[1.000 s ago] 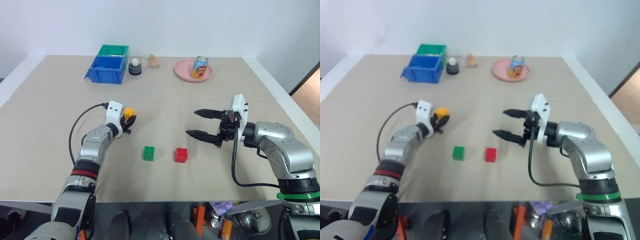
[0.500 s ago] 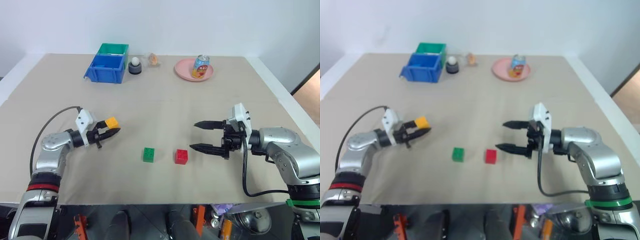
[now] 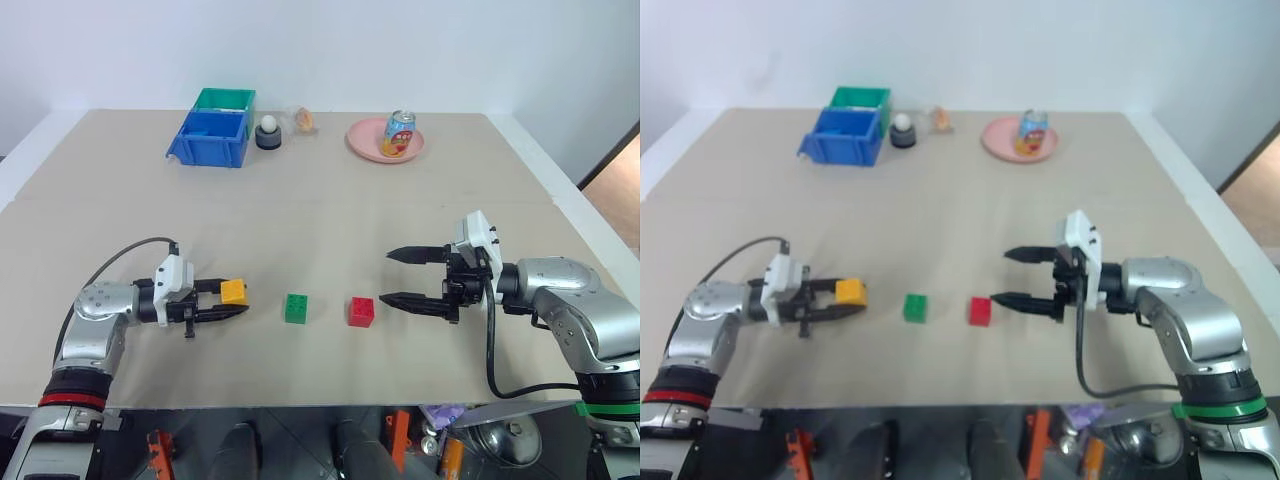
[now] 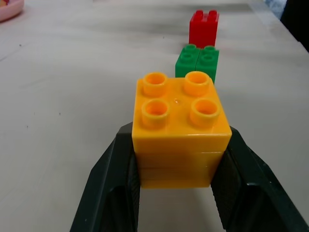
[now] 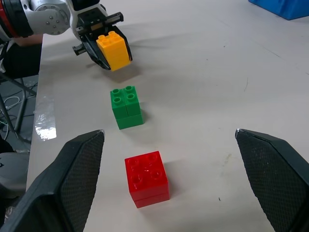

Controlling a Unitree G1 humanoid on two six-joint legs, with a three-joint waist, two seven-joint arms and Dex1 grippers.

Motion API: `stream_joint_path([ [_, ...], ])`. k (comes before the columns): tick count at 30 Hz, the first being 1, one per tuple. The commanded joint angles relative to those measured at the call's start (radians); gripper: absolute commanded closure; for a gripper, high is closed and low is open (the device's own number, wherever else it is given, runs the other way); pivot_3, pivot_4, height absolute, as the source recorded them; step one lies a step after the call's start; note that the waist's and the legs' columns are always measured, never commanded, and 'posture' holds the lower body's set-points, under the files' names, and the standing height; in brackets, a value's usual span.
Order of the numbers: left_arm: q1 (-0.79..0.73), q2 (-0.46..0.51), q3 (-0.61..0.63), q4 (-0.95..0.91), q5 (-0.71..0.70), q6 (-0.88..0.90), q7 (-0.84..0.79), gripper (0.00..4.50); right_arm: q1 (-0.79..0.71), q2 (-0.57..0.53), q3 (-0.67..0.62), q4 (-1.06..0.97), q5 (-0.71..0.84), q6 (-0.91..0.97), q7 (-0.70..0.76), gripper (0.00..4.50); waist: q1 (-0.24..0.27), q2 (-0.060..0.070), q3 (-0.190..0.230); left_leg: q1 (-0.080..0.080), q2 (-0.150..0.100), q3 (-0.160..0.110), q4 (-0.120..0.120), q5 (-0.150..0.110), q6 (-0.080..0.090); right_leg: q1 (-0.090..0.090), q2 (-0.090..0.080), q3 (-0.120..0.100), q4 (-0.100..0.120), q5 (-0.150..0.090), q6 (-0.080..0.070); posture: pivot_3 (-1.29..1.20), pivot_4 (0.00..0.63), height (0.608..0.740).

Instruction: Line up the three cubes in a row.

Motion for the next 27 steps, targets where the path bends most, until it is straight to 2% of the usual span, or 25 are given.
stream_joint_path([
  [1,-0.033,0.011,-0.009,0.003,-0.007,0.007,-0.036,3.14,-0.021,-0.012,-0.016,-0.038,0.017,0.002,0.008,0.00,0.000,0.000,0.000,0.000,0.000,0.000,0.000,0.000,0.000,0.000,0.000,0.000,0.000,0.000,0.000,0.00,0.150,0.740],
  [7,-0.042,0.039,-0.046,0.005,-0.003,0.067,-0.099,3.14,-0.018,-0.014,-0.019,-0.044,0.017,0.003,0.004,0.00,0.000,0.000,0.000,0.000,0.000,0.000,0.000,0.000,0.000,0.000,0.000,0.000,0.000,0.000,0.000,0.00,0.150,0.740],
  [15,-0.053,0.035,-0.046,0.014,-0.002,0.085,-0.103,3.14,-0.016,-0.015,-0.024,-0.053,0.021,0.010,-0.004,0.00,0.000,0.000,0.000,0.000,0.000,0.000,0.000,0.000,0.000,0.000,0.000,0.000,0.000,0.000,0.000,0.00,0.150,0.740],
  [27,-0.128,0.004,-0.075,0.126,0.052,-0.056,-0.138,3.14,-0.012,-0.035,-0.044,-0.077,0.033,0.033,-0.006,0.00,0.000,0.000,0.000,0.000,0.000,0.000,0.000,0.000,0.000,-0.001,0.000,0.000,0.000,0.000,0.000,0.00,0.150,0.740],
])
